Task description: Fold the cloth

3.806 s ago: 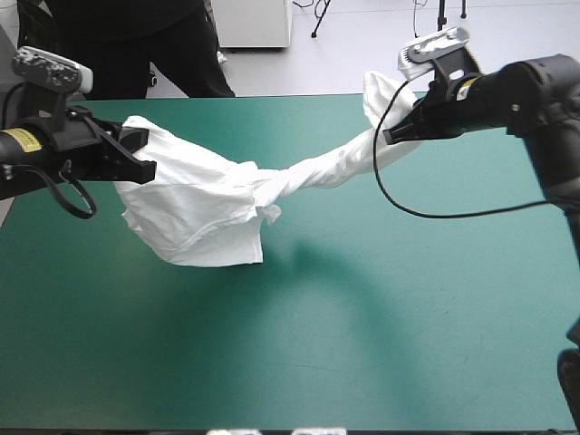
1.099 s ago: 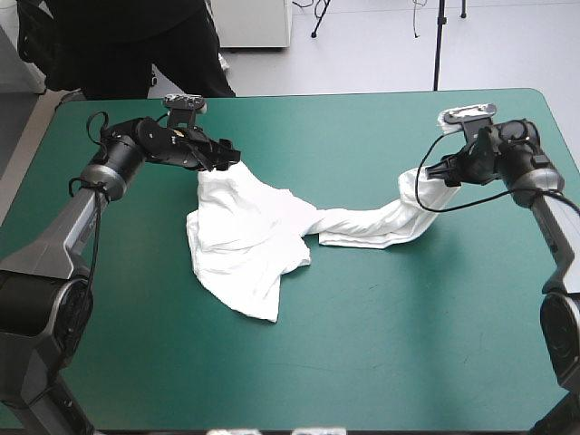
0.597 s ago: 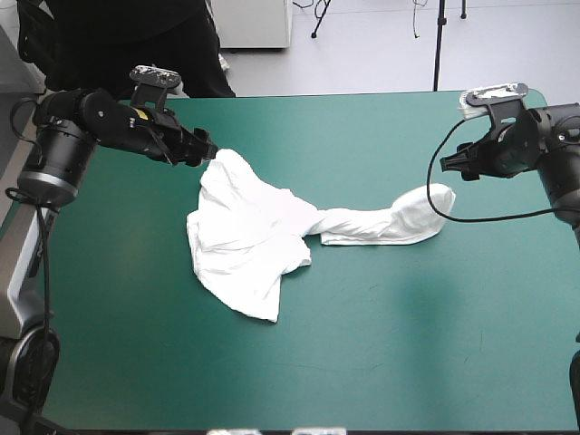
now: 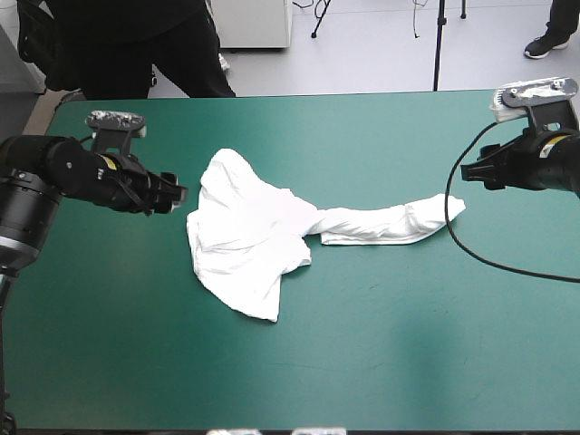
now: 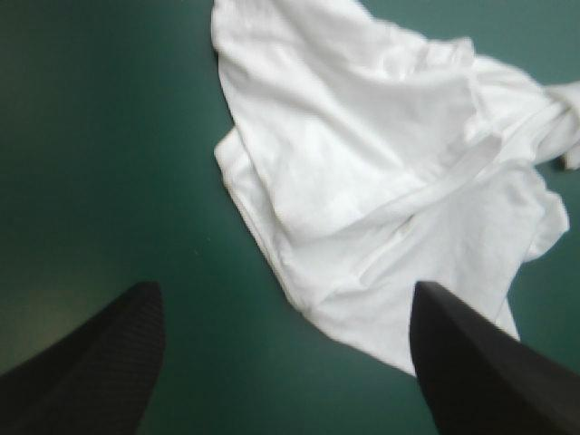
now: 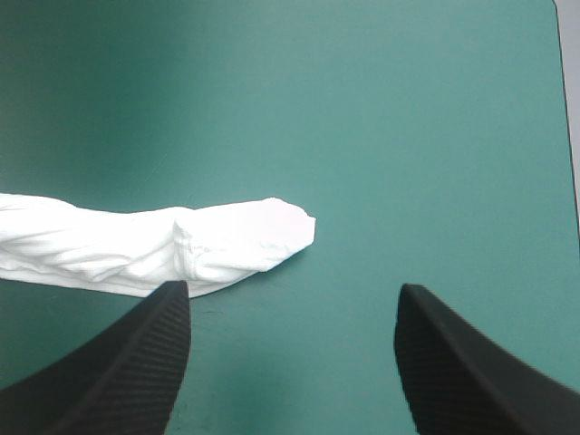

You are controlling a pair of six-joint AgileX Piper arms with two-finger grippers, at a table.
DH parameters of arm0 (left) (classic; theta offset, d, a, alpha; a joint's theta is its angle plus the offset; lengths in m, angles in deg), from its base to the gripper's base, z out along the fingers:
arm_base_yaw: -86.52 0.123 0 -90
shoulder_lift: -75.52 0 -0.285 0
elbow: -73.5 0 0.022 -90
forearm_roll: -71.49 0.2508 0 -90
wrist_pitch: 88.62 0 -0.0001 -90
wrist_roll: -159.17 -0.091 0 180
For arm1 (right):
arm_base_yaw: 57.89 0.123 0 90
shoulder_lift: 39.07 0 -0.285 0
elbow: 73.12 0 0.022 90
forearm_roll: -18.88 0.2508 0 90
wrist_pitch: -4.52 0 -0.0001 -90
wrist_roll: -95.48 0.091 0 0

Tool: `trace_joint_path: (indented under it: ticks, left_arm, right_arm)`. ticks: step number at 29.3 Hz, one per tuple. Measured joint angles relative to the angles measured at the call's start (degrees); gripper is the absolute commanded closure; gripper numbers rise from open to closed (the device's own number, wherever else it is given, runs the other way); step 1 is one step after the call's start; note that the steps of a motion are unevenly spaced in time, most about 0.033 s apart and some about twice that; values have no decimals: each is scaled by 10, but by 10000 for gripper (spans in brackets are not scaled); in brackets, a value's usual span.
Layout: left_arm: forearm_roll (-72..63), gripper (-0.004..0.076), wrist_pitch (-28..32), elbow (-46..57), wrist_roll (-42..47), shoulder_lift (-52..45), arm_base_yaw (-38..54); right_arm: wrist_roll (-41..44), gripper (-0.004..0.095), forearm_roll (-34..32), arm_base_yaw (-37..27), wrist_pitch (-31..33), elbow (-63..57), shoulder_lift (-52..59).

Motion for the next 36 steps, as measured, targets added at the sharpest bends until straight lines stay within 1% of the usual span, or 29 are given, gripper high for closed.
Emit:
trace_joint_path:
  ticks: [2, 3, 6, 11, 15, 20, 24, 27, 31, 33, 36]
  left_arm:
    - [2, 178, 13, 46, 6, 5, 0]
    - [6, 178, 31, 75, 7, 14, 0]
    - [10, 178, 70, 110, 9, 41, 0]
    - [12, 178, 128, 119, 9, 121, 0]
    - [12, 180, 157, 118, 9, 187, 0]
    - [14, 238, 179, 111, 15, 244, 0]
    - [16, 272, 183, 107, 25, 259, 0]
    - [20, 360, 181, 105, 29, 262, 0]
    - [25, 521, 180, 101, 29, 267, 2]
    - [21, 599, 182, 100, 25, 268, 2]
    - [12, 713, 185, 100, 25, 269, 2]
  right_arm:
    - [0, 297, 1, 0, 3, -14, 17]
    - [0, 297, 2, 0, 4, -23, 23]
    - [0, 297, 4, 0, 4, -39, 30]
    - [0, 297, 7, 0, 2, -53, 31]
    - [-1, 297, 3, 6, 0, -53, 31]
    - [-2, 296, -24, 50, 0, -53, 31]
    - [-2, 297, -32, 79, -1, -53, 30]
    - [-2, 297, -34, 86, -1, -53, 25]
    - [4, 296, -50, 87, 0, -57, 18]
    - [16, 297, -71, 87, 0, -68, 17]
    - [48, 297, -125, 87, -9, -101, 17]
